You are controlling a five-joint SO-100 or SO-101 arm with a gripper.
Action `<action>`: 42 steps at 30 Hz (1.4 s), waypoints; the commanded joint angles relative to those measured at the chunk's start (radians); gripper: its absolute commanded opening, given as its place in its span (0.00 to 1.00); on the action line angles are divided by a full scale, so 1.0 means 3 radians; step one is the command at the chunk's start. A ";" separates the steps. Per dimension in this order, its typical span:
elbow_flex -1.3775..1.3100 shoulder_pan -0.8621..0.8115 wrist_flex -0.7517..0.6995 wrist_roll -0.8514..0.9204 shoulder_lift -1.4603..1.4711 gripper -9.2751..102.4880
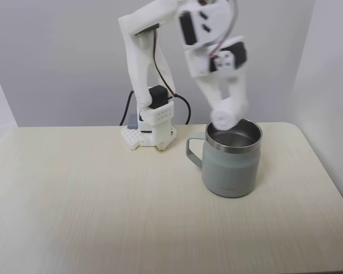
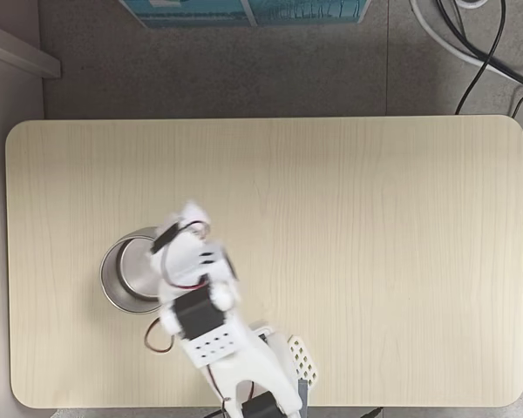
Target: Grasp a dressing and put it in the cup.
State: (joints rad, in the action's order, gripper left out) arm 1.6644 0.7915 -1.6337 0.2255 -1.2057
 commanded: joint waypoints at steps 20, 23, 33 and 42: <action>-0.0297 0.0337 -0.0026 0.0031 0.0205 0.25; -0.0297 0.0430 -0.0026 -0.0026 0.0220 0.25; -0.0297 0.0578 -0.0061 -0.0082 0.0389 0.25; -0.0327 0.0542 -0.0082 -0.0056 0.0440 0.24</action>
State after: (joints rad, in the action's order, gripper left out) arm 1.5662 0.9587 -1.6567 0.1979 -1.0907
